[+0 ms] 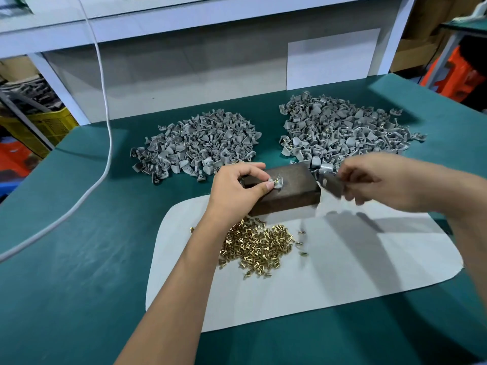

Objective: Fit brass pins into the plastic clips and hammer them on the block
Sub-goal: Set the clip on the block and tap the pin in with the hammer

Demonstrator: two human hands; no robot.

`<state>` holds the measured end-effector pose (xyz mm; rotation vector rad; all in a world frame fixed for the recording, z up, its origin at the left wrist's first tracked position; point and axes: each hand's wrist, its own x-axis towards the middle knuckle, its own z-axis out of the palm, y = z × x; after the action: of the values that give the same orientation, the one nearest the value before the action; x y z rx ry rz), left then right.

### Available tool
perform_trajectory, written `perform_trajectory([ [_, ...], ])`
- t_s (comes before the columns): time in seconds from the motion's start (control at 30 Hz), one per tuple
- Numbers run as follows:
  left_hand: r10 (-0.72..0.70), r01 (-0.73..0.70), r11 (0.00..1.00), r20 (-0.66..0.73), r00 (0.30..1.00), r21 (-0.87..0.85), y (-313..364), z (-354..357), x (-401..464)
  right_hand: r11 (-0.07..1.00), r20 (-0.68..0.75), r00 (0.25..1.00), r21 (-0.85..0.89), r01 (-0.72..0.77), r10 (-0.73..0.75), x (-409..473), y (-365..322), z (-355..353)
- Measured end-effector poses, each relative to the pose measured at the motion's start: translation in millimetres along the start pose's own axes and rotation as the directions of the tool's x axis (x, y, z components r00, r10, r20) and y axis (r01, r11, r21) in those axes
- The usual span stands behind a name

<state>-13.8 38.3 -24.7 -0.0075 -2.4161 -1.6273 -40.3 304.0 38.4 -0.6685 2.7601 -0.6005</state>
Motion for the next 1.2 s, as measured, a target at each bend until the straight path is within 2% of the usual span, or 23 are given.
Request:
perform_trajectory([
  [0.07, 0.019, -0.019, 1.0, -0.002, 1.0, 0.021, -0.7, 0.6, 0.5, 0.996, -0.153, 0.987, 0.068, 0.052, -0.041, -1.5, -8.7, -8.6],
  [0.17, 0.042, -0.042, 0.997, -0.008, 0.999, 0.06, -2.4, 0.5, 1.8, 0.989, -0.403, 0.908, 0.037, 0.142, -0.116, 5.0, -34.0, -2.2],
  [0.23, 0.05, -0.05, 0.997, -0.006, 0.999, 0.06, -1.5, 0.7, 1.0, 0.989, -0.415, 0.901, 0.012, 0.147, -0.129, 10.9, -48.6, 11.6],
  [0.3, 0.057, -0.057, 0.997, -0.005, 0.998, 0.059, 0.5, 0.8, -0.2, 0.986, -0.338, 0.93, -0.127, 0.109, -0.147, 16.7, -55.3, 25.5],
  [0.37, 0.064, -0.064, 0.995, -0.006, 0.998, 0.074, 2.4, 0.9, -0.5, 0.969, -0.36, 0.917, -0.232, 0.089, -0.171, 18.9, -58.3, 26.7],
  [0.43, 0.073, -0.071, 0.991, -0.007, 0.997, 0.11, 2.7, 1.1, 0.3, 0.97, -0.511, 0.831, -0.205, 0.13, -0.219, 18.8, -61.6, 18.4],
  [0.5, 0.065, -0.064, 0.99, -0.006, 0.998, 0.127, 2.8, 1.1, 0.6, 0.963, -0.667, 0.695, -0.187, 0.193, -0.269, 18.2, -63.6, 13.3],
  [0.53, 0.06, -0.059, 0.99, -0.007, 0.998, 0.126, 3.1, 0.8, 0.6, 0.963, -0.698, 0.663, -0.181, 0.199, -0.269, 17.9, -65.9, 13.3],
  [0.57, 0.062, -0.06, 0.99, -0.008, 0.998, 0.128, 3.5, 0.6, 0.6, 0.965, -0.674, 0.691, -0.192, 0.176, -0.26, 17.9, -69.8, 14.9],
  [0.63, 0.075, -0.073, 0.987, -0.007, 0.997, 0.143, 4.0, 0.9, 0.9, 0.955, -0.459, 0.869, -0.293, 0.046, -0.183, 21.5, -76.4, 25.0],
  [0.67, 0.074, -0.073, 0.985, -0.002, 0.997, 0.154, 4.2, 0.9, 0.9, 0.939, -0.369, 0.921, -0.344, -0.011, -0.124, 23.3, -77.7, 29.4],
  [0.7, 0.068, -0.068, 0.984, 0.004, 0.998, 0.164, 4.7, 1.0, 0.7, 0.924, -0.321, 0.943, -0.38, -0.041, -0.09, 24.3, -78.4, 29.3],
  [0.77, 0.054, -0.054, 0.983, 0.004, 0.999, 0.176, 4.7, -0.2, 0.3, 0.92, -0.352, 0.93, -0.39, -0.046, -0.102, 27.1, -80.3, 20.5],
  [0.8, 0.05, -0.05, 0.983, 0.003, 0.999, 0.176, 4.7, -0.3, 0.3, 0.927, -0.423, 0.896, -0.373, -0.034, -0.138, 26.9, -79.6, 16.0],
  [0.87, 0.046, -0.045, 0.986, -0.007, 0.999, 0.163, 4.8, -0.3, 0.8, 0.962, -0.641, 0.74, -0.272, 0.029, -0.204, 26.2, -77.2, 12.3],
  [0.9, 0.047, -0.045, 0.986, -0.01, 0.999, 0.158, 5.0, -0.2, 0.8, 0.968, -0.705, 0.675, -0.246, 0.055, -0.218, 23.9, -77.2, 13.9],
  [0.93, 0.049, -0.047, 0.987, -0.01, 0.999, 0.156, 5.0, -0.2, 0.8, 0.967, -0.689, 0.693, -0.247, 0.052, -0.214, 21.8, -78.5, 19.0],
  [1.0, 0.054, -0.053, 0.986, -0.003, 0.999, 0.16, 4.8, -0.3, 0.5, 0.958, -0.477, 0.868, -0.286, -0.001, -0.142, 20.7, -80.3, 33.8],
  [1.03, 0.054, -0.054, 0.985, 0.004, 0.999, 0.164, 5.0, -0.1, 0.3, 0.946, -0.383, 0.92, -0.32, -0.048, -0.083, 21.3, -78.9, 35.4],
  [1.07, 0.053, -0.053, 0.985, 0.007, 0.999, 0.166, 5.3, -0.1, 0.2, 0.928, -0.349, 0.935, -0.367, -0.068, -0.069, 22.6, -77.0, 31.3],
  [1.13, 0.044, -0.045, 0.986, 0.005, 0.999, 0.164, 6.0, -1.2, -0.1, 0.914, -0.408, 0.906, -0.4, -0.065, -0.114, 25.6, -77.0, 19.3],
  [1.2, 0.047, -0.047, 0.986, 0.006, 0.999, 0.162, 6.4, -1.7, 0.3, 0.94, -0.606, 0.764, -0.341, 0.003, -0.222, 24.2, -76.2, 14.8],
])
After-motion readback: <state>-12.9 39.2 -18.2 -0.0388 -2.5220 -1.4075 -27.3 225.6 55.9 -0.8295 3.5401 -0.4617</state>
